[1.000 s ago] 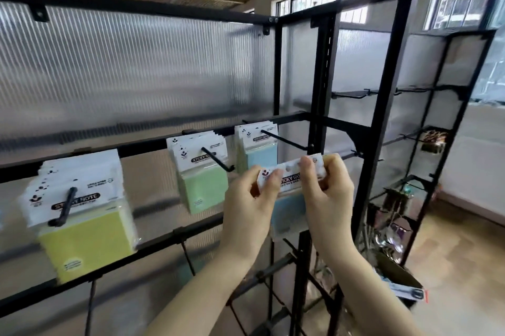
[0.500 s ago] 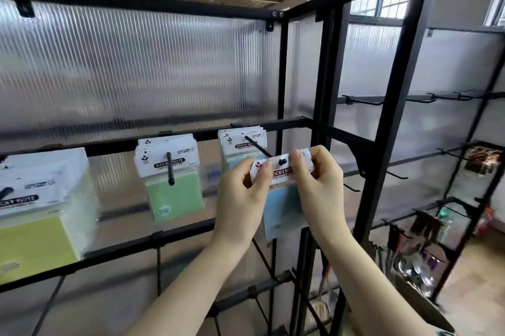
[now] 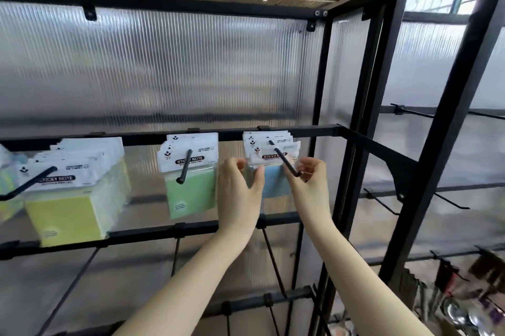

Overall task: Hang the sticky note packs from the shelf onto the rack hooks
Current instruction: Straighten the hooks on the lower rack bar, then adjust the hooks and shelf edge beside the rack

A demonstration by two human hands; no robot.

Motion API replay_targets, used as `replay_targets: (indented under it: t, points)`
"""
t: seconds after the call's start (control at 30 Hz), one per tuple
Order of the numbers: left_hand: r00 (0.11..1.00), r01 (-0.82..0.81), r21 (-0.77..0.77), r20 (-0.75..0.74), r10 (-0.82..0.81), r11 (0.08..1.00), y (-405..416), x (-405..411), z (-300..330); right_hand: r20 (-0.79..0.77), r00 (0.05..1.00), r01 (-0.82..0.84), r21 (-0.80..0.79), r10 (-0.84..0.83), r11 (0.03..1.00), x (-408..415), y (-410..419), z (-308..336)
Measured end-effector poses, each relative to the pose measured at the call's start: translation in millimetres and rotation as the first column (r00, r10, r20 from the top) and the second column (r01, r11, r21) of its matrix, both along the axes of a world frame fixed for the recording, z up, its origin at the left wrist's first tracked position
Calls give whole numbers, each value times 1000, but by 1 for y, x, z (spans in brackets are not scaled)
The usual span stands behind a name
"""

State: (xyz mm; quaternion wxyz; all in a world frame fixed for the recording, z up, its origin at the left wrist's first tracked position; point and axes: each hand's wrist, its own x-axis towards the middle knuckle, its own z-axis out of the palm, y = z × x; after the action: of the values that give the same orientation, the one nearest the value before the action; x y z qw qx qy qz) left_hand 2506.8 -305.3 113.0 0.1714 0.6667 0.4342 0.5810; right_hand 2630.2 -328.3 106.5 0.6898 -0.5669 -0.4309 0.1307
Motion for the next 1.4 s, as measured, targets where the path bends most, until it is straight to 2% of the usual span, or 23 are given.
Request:
replay_targets:
  t: [0.13, 0.37, 0.53, 0.63, 0.77, 0.97, 1.13, 1.4]
  points:
    - [999, 24, -170, 26, -19, 985, 10, 7, -7, -28, 999, -23, -22, 22, 1000, 3, 17, -11]
    - [998, 30, -327, -45, -47, 945, 8, 7, -22, 29, 999, 25, -161, -20, 987, -3, 12, -37]
    - [943, 85, -391, -265, -200, 917, -13, -15, -48, 107, 993, 87, -380, -50, 921, -21, -10, -72]
    - [890, 124, -374, -368, -270, 919, -27, -48, -58, 196, 980, 113, -393, -37, 913, -44, -22, -79]
    - [834, 67, -301, -506, -219, 951, -42, -112, -64, 336, 938, 67, -411, 83, 909, -96, -31, -72]
    - [762, -101, -204, -645, -56, 974, -67, -239, -67, 511, 784, -44, -519, 351, 854, -221, -38, -65]
    - [703, -184, -167, -711, 11, 969, -98, -357, -64, 616, 627, -133, -518, 477, 845, -336, -44, -61]
    - [682, -471, -188, -697, 220, 862, -147, -535, -85, 657, 439, -368, -490, 613, 790, -512, -63, -71]
